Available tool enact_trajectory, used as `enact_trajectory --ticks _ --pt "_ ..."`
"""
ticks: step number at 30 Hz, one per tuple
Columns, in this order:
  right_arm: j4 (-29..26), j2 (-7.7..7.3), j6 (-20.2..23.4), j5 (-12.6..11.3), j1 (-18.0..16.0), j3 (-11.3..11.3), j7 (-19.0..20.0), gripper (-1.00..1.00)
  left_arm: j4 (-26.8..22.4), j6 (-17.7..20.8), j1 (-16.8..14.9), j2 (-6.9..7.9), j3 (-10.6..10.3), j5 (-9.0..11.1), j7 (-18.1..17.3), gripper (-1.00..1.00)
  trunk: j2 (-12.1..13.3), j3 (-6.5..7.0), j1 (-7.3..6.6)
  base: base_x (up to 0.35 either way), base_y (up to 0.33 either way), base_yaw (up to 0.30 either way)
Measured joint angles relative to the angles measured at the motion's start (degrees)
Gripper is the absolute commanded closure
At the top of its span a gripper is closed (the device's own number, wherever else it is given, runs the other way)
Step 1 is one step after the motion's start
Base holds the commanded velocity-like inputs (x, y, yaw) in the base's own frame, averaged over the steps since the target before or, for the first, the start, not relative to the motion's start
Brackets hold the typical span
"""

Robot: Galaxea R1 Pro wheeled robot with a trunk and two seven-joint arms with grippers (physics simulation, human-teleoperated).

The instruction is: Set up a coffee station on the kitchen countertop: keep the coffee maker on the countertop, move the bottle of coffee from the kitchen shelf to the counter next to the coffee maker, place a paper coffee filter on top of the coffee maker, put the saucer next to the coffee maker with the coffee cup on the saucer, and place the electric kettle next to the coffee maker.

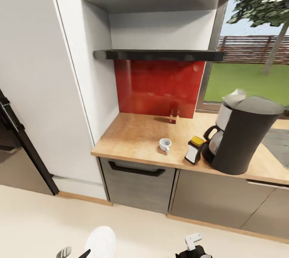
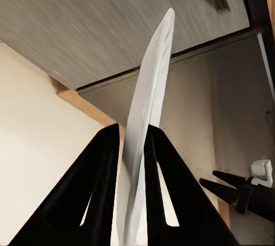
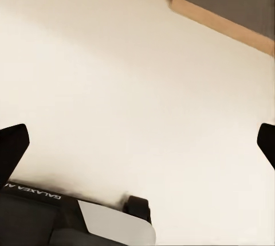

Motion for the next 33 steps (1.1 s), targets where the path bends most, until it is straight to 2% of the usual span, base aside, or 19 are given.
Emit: enact_trajectory --ticks 9,24,33 --pt "0.0 0.09 0.0 0.0 0.0 0.0 0.0 -1.00 0.0 0.0 0.0 0.00 0.0 0.1 0.0 1.00 0.0 0.00 -0.02 -0.128 -0.234 -0.240" --pt "0.1 -0.15 0.1 0.3 0.1 0.1 0.3 -1.00 0.1 0.0 0.0 0.01 0.0 0.2 0.0 1.00 0.0 0.00 -0.03 0.128 -0.248 -0.006" --pt "0.1 -0.07 0.1 0.3 0.1 0.1 0.3 -1.00 0.1 0.0 0.0 0.01 0.1 0.2 0.0 1.00 0.0 0.00 -0.02 0.021 -0.271 0.000"
